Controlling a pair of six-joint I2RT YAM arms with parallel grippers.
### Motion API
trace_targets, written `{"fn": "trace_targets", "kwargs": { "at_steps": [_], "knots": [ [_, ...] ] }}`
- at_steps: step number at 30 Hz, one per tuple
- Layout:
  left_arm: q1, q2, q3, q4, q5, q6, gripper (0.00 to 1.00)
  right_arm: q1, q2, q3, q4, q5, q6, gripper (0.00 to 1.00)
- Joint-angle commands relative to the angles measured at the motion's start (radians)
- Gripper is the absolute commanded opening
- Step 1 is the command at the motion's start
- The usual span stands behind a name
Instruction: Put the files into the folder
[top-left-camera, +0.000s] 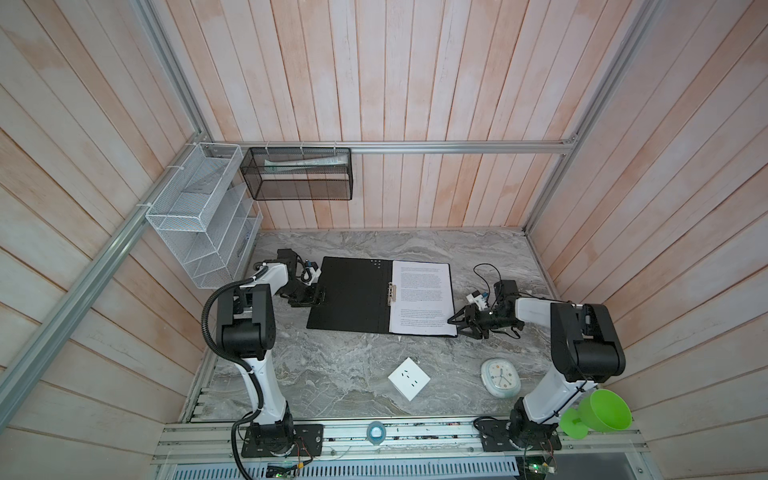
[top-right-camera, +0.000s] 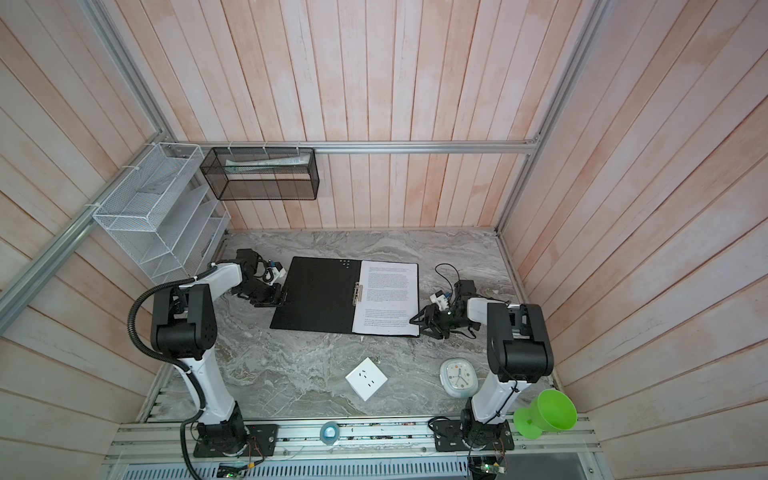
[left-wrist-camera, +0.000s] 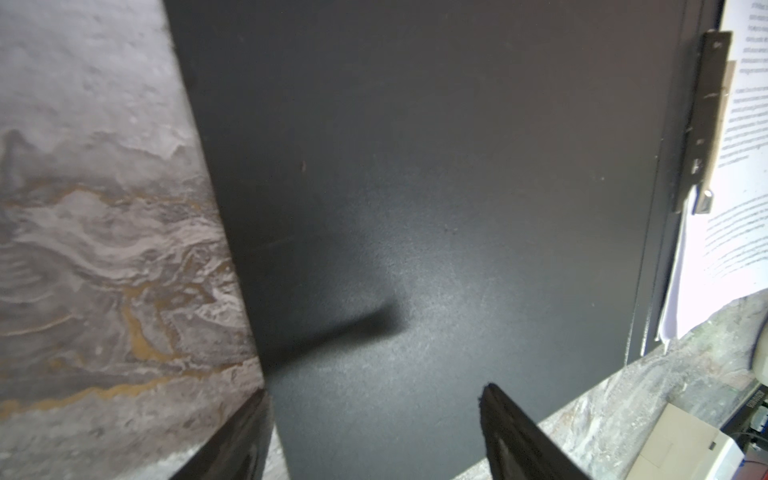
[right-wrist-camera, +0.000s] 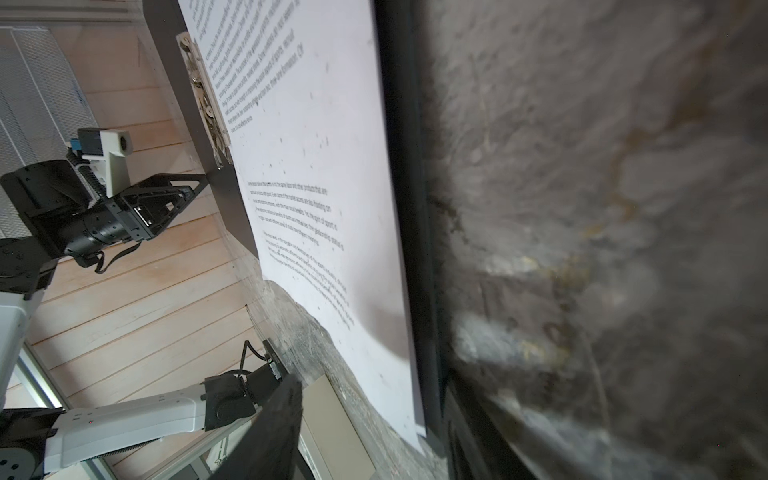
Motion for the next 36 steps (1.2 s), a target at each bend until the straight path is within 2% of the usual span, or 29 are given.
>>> {"fn": "trace_targets", "kwargs": {
  "at_steps": [1, 9, 16, 26, 36],
  "knots": [
    [-0.023, 0.054, -0.032, -0.036, 0.039, 0.012, 0.81, 0.012, -0.024, -0.025, 0.077, -0.125, 0.047, 0.52],
    [-0.023, 0.055, -0.032, -0.037, 0.042, 0.012, 0.81, -0.023, -0.06, -0.045, 0.072, -0.103, 0.035, 0.48],
    [-0.022, 0.051, -0.034, -0.037, 0.043, 0.01, 0.8, -0.035, -0.067, -0.077, 0.135, -0.186, 0.053, 0.47],
    [-0.023, 0.055, -0.023, -0.044, 0.059, 0.004, 0.81, -0.037, -0.05, -0.074, 0.094, -0.102, 0.021, 0.47],
    [-0.022, 0.05, -0.031, -0.044, 0.059, 0.005, 0.81, -0.037, -0.065, -0.087, 0.207, -0.182, 0.076, 0.45]
  ]
}}
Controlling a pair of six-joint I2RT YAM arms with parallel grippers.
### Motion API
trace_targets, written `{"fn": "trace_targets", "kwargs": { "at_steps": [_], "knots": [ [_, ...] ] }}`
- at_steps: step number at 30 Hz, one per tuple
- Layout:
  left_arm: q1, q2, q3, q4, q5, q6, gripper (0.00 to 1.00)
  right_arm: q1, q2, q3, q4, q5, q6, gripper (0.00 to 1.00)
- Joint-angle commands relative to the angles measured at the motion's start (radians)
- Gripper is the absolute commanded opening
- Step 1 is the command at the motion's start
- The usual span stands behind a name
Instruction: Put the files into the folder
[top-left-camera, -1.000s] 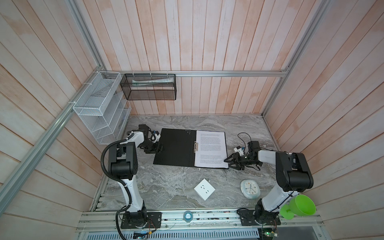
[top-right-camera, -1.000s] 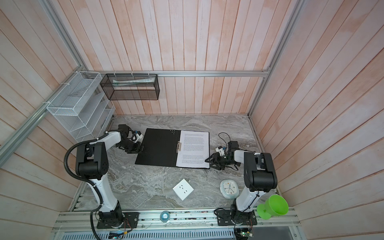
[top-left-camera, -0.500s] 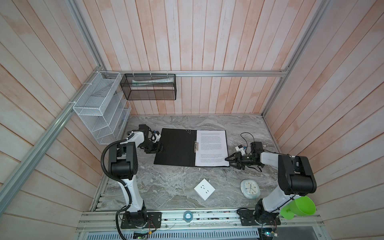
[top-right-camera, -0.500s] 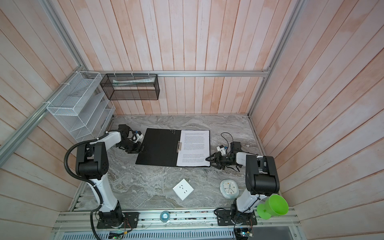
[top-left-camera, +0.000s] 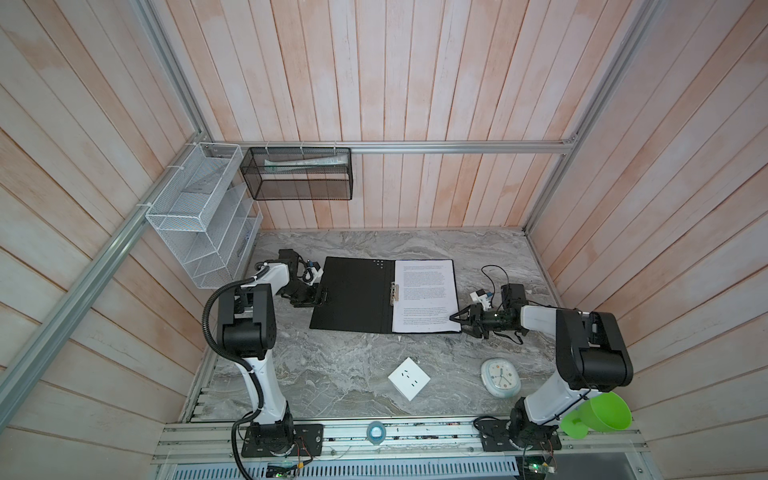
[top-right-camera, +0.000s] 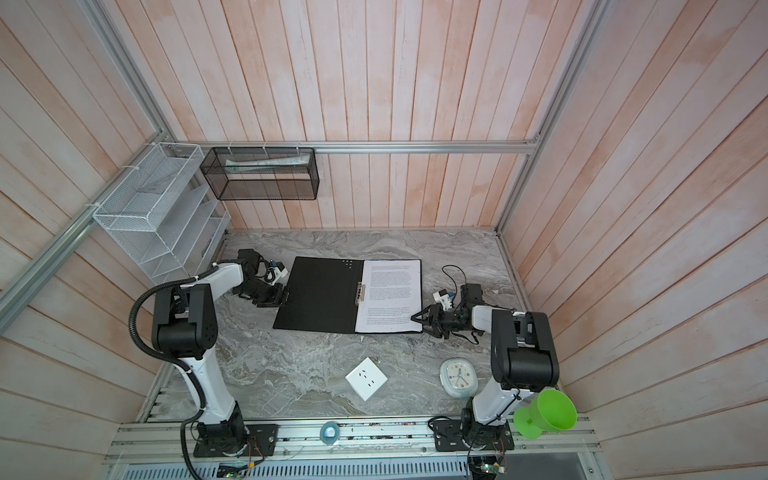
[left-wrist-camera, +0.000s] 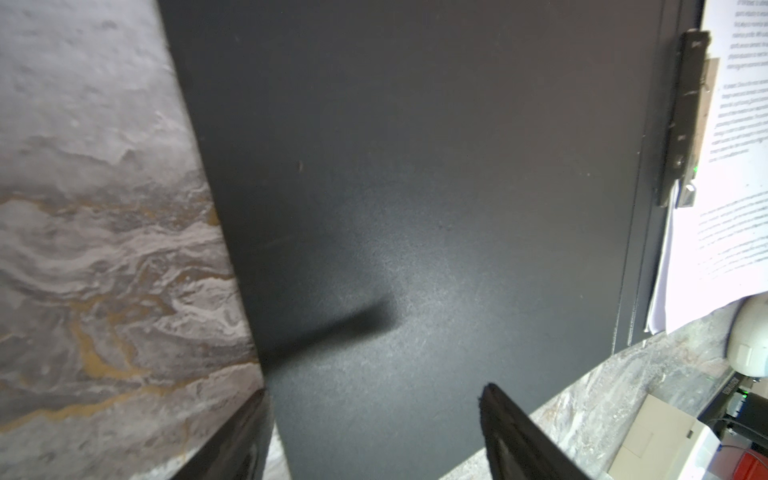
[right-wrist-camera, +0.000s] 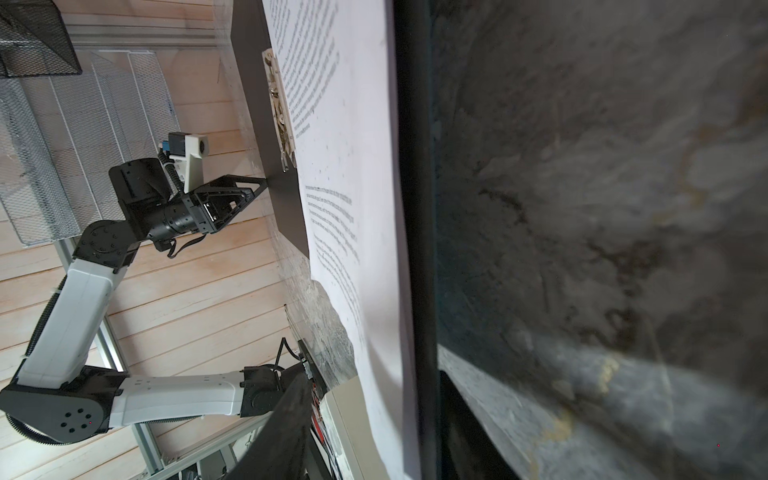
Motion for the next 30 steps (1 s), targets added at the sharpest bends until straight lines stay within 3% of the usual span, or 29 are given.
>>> {"fn": "trace_targets", "kwargs": {
  "at_steps": [1, 22, 25, 30],
  "knots": [
    [-0.015, 0.048, -0.031, -0.042, 0.024, 0.003, 0.8, 0.007, -0.003, -0.001, 0.047, -0.057, 0.013, 0.46],
    [-0.015, 0.029, -0.025, -0.069, 0.086, 0.02, 0.8, 0.027, 0.051, 0.041, 0.066, -0.069, 0.01, 0.4],
    [-0.012, 0.027, -0.029, -0.071, 0.085, 0.024, 0.8, 0.028, 0.053, 0.04, 0.08, -0.074, 0.02, 0.36],
    [-0.005, 0.023, -0.032, -0.071, 0.096, 0.023, 0.8, 0.027, 0.06, 0.042, 0.097, -0.087, 0.032, 0.2]
  ]
}}
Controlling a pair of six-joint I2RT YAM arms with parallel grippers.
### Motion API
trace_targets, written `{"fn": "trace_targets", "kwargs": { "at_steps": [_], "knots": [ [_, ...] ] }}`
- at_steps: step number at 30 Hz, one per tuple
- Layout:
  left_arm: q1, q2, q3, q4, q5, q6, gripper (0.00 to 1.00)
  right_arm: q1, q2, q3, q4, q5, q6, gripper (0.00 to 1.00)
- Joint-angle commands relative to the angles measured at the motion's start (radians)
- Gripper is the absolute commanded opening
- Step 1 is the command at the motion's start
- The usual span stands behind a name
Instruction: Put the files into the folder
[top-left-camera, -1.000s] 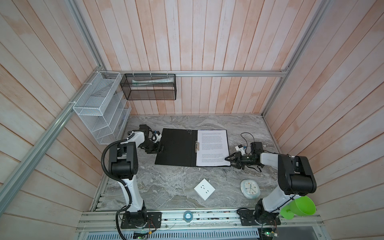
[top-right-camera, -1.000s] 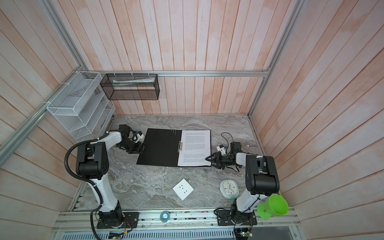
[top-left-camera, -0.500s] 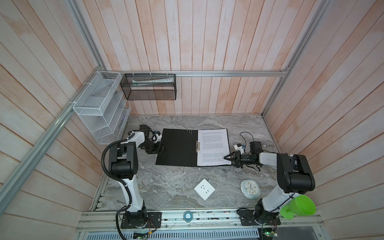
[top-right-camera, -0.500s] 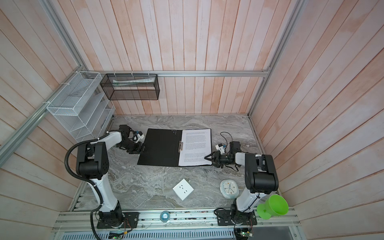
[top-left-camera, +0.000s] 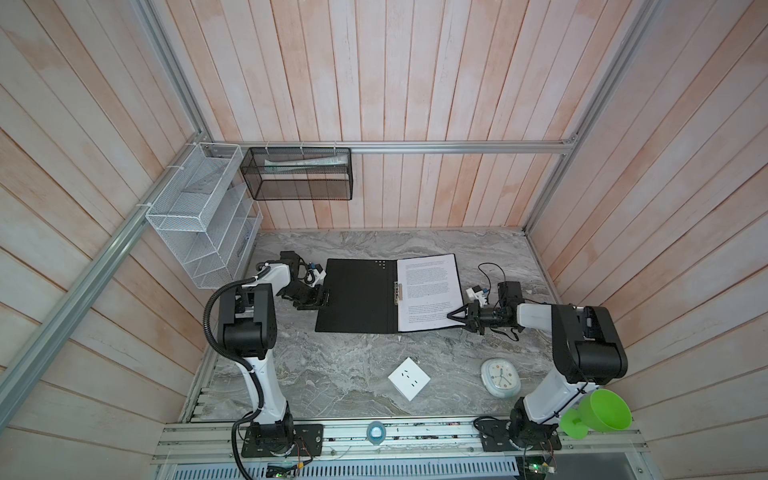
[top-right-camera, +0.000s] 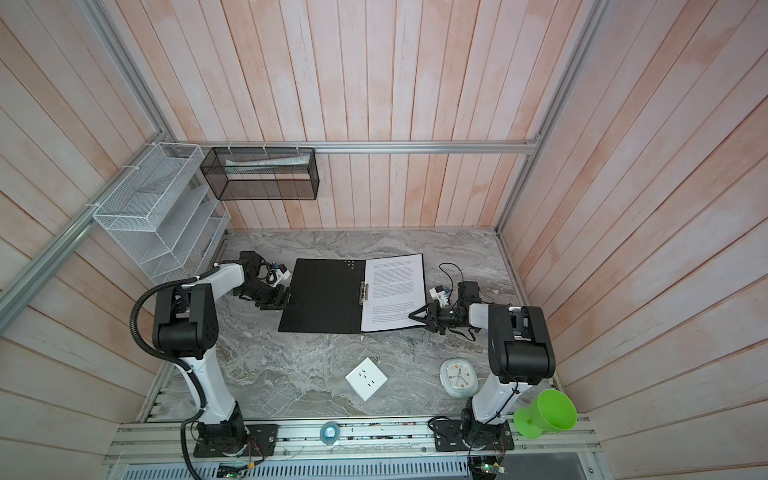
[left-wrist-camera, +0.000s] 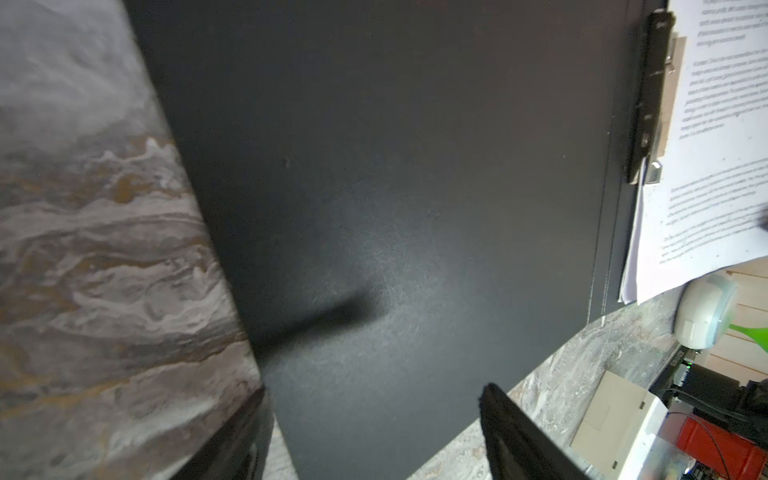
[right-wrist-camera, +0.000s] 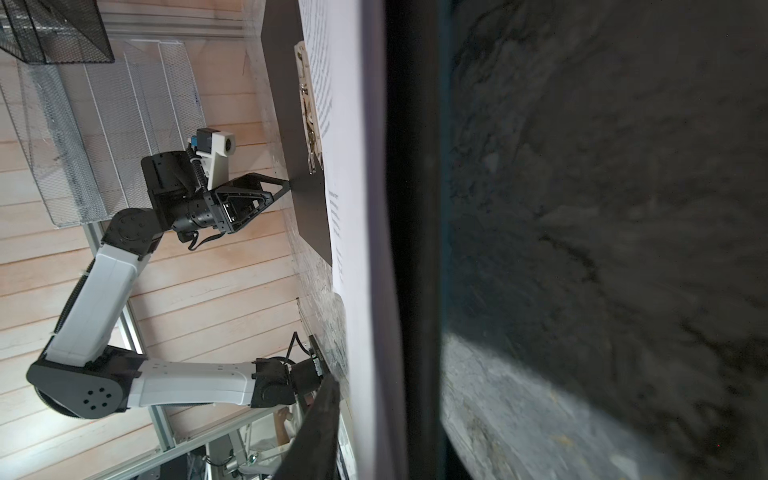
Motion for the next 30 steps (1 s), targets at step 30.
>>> {"fn": "trace_targets", "kwargs": {
  "at_steps": [30],
  "knots": [
    [0.144, -0.146, 0.003, -0.085, 0.328, 0.036, 0.82, -0.034, -0.225, 0.122, 0.267, -0.19, 0.369, 0.0]
  ]
}}
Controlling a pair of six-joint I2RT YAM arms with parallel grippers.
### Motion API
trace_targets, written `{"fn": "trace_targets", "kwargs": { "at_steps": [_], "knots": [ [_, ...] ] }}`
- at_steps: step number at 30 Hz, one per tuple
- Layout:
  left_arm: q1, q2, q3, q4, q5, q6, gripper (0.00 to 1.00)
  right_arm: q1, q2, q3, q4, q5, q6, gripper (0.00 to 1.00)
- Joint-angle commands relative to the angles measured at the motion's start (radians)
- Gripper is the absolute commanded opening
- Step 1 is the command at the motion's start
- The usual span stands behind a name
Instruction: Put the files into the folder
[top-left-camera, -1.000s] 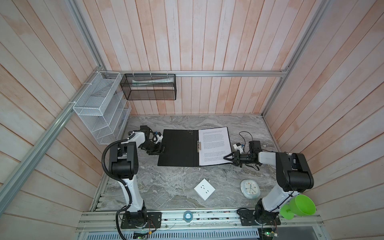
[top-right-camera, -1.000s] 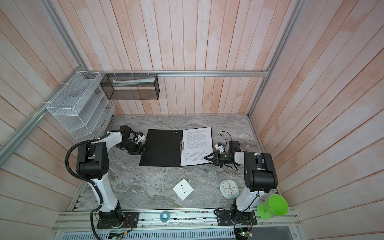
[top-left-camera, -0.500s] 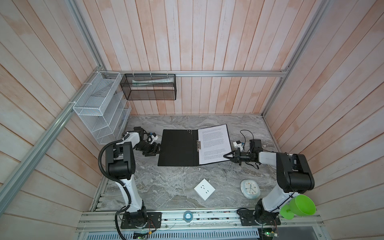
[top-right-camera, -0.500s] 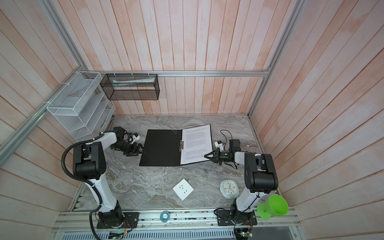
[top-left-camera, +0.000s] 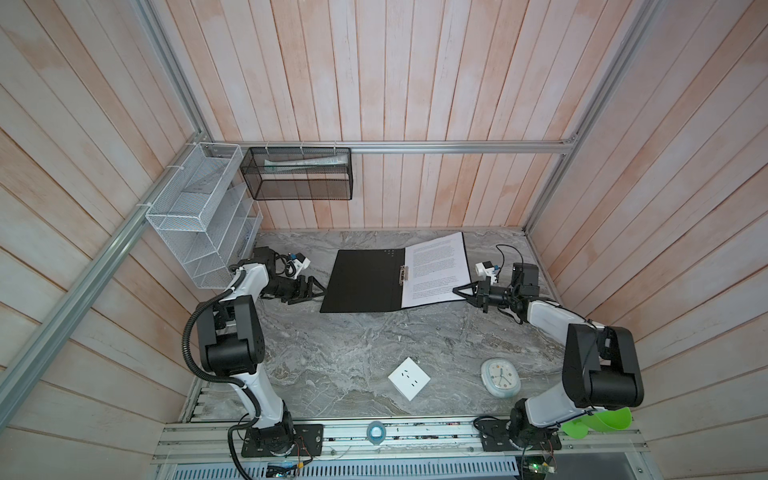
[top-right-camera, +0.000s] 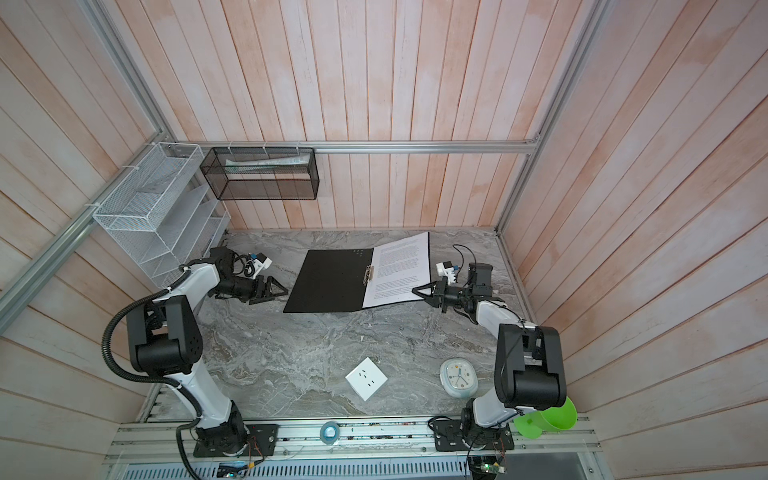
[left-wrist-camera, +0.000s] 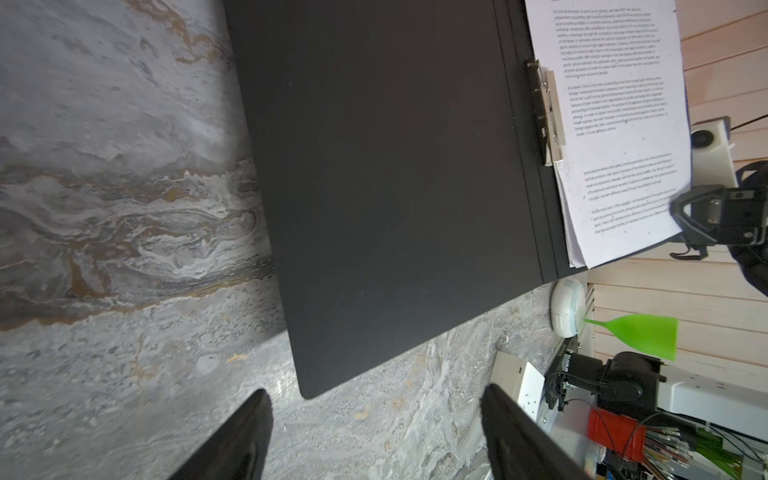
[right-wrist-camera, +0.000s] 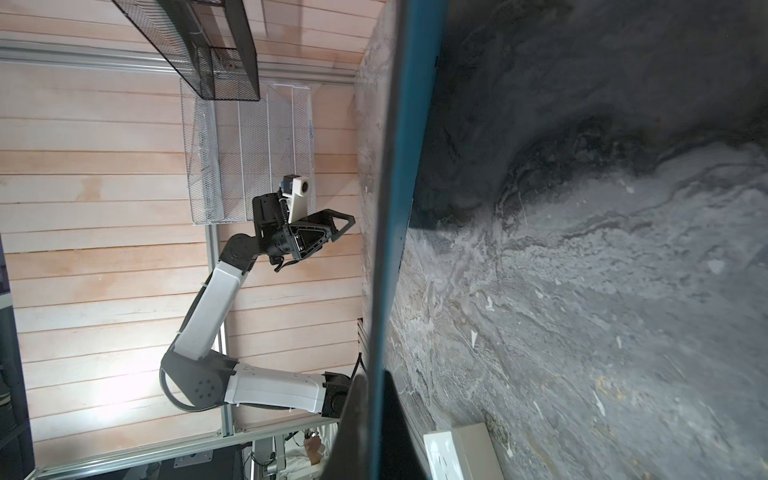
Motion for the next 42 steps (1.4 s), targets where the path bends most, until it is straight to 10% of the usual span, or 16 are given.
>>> {"fn": "trace_targets", "kwargs": {
  "at_steps": [1, 12, 14, 42],
  "knots": [
    [0.013, 0.01, 0.018, -0.009, 0.085, -0.006, 0.82, -0.008, -0.051, 0.064, 0.039, -0.065, 0.017, 0.0],
    [0.086, 0.116, 0.031, -0.058, 0.247, 0.0, 0.82, -0.026, -0.099, 0.096, 0.054, -0.109, 0.042, 0.0],
    [0.085, 0.117, 0.014, -0.046, 0.261, 0.034, 1.0, -0.026, -0.111, 0.106, 0.081, -0.121, 0.069, 0.0],
    [-0.018, 0.276, 0.092, -0.166, 0.517, 0.094, 1.0, -0.028, -0.223, 0.185, 0.239, -0.164, 0.291, 0.0]
  ]
}}
